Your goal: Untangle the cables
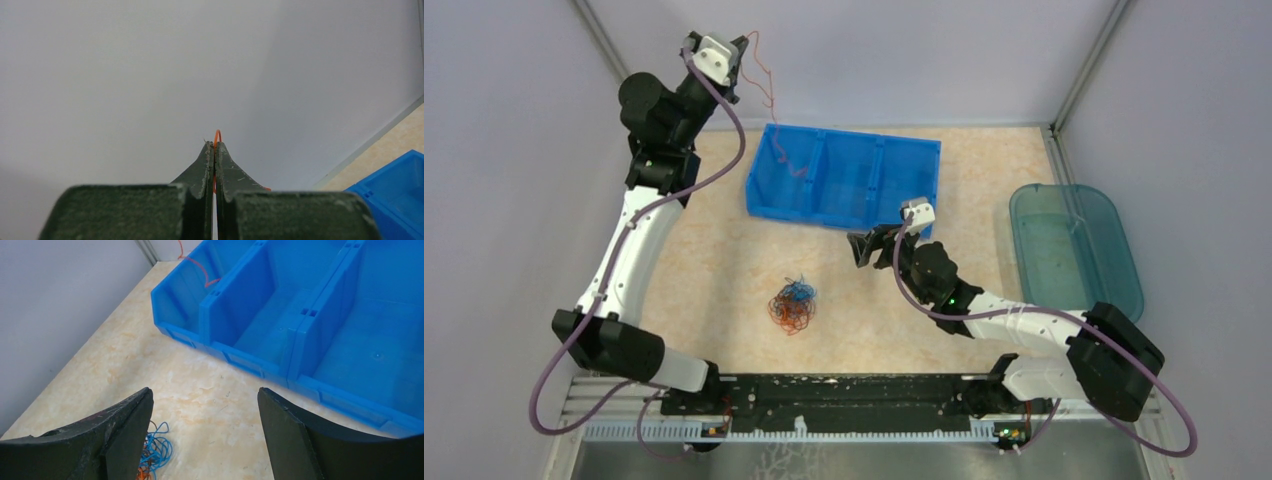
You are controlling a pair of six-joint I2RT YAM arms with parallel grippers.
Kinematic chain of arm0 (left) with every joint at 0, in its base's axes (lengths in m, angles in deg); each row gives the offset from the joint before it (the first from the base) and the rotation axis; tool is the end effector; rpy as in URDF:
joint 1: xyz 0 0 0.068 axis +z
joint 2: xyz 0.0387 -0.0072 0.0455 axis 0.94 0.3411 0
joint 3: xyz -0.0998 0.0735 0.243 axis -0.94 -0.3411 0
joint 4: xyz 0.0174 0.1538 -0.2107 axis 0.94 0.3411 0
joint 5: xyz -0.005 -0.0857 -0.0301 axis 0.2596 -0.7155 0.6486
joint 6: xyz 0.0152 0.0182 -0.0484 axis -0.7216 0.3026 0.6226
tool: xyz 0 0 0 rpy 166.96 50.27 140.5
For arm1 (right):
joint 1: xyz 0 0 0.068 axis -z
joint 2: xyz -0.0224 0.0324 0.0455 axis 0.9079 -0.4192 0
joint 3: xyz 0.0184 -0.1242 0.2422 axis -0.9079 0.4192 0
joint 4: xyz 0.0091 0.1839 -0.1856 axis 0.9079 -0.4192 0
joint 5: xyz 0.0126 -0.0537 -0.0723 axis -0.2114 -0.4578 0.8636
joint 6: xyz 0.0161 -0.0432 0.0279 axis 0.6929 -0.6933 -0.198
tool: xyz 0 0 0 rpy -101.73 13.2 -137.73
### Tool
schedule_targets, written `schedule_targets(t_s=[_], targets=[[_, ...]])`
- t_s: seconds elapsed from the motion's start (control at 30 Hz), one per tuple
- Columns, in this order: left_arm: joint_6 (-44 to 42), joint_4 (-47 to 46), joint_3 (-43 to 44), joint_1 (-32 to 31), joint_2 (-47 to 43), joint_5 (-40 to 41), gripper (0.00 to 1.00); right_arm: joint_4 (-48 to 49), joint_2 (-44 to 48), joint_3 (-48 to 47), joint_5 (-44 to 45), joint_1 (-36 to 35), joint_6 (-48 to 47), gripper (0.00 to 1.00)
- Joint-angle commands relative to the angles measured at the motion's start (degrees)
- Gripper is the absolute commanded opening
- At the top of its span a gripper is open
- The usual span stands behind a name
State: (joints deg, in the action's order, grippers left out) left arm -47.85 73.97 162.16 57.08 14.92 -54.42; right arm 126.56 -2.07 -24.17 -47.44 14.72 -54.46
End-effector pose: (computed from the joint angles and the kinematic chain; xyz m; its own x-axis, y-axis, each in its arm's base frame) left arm 0.3015 -0.0814 0.5203 0.5664 0.2704 -0.7785 0.2993 0.8127 0.5000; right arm 0.1741 0.1926 0.2497 -0.1939 0.2906 -0.9370 -0.4781 0.8060 0.3489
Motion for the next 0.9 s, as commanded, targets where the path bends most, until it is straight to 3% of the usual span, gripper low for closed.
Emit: schedule_targets(t_s=[0.0,0.63,0.87], targets=[[-2.6,-1.9,0.7,0.2,3.0,1.0,0.00,2.4,1.7,0.5,0.7,0.4,0.4,0.77],[-2.1,10.0,-1.3,0.2,13.5,2.5,0.00,3.6,3.5,2.3,-0.3,3.0,2.0,0.76],[-5.8,18.6,-4.7,-0.3,15.2,8.4,0.00,2.9,3.1,1.9,-1.2,3.2,3.3,0.76]])
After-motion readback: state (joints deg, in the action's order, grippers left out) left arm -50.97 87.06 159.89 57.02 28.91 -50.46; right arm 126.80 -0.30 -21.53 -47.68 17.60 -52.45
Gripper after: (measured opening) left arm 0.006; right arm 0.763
